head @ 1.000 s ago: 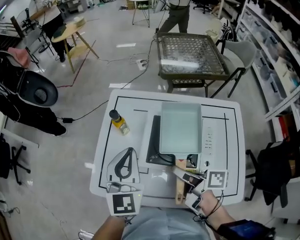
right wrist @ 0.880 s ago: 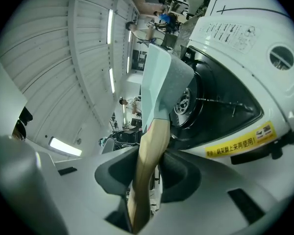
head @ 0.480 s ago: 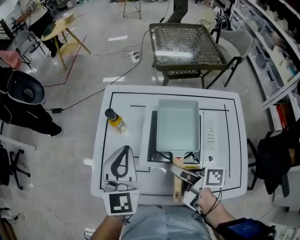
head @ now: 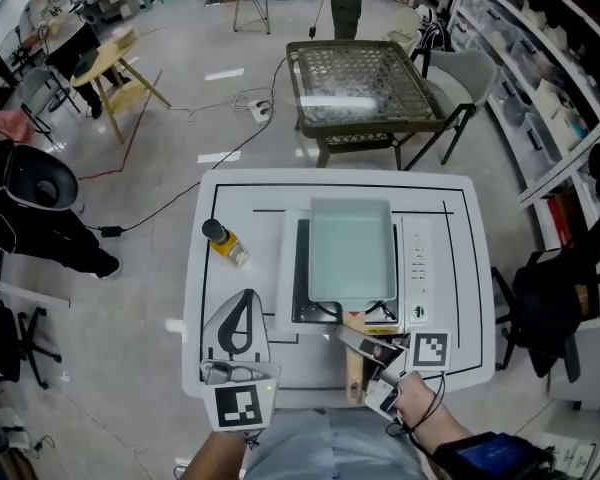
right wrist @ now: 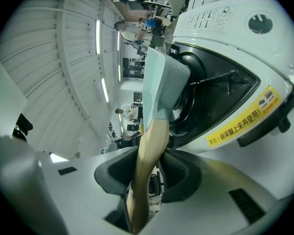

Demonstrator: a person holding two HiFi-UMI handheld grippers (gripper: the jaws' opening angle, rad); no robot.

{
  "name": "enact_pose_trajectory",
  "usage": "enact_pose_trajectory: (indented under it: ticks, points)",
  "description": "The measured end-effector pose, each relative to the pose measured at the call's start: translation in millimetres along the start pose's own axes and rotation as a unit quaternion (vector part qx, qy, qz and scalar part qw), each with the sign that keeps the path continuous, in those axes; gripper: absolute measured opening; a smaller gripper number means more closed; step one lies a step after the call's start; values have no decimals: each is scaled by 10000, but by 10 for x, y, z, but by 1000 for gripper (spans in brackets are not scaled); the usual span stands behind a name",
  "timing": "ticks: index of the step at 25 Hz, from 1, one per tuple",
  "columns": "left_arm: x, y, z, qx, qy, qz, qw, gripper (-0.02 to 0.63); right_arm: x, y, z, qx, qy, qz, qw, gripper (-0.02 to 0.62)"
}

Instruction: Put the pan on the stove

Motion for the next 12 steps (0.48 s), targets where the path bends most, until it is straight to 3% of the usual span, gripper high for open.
enact_pose_trajectory:
  ticks: [7,12]
  points:
    - [41,-36,20,-19,-22,-23,10000,17,-12,-4,26,11,-54,138,9999,141]
    - [63,-86,31,-10,-32,-40,10000,17,-7,-39,112,35,-179,58,9998,187]
Point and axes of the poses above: the fingertips, and each gripper's own axes: z backward along the fingers, y to its left, x out of its top, the point moved 6 cm from there along z, backward along the fingers, and after that the axes turned 11 degrees about -x, right-handed, at the moved point
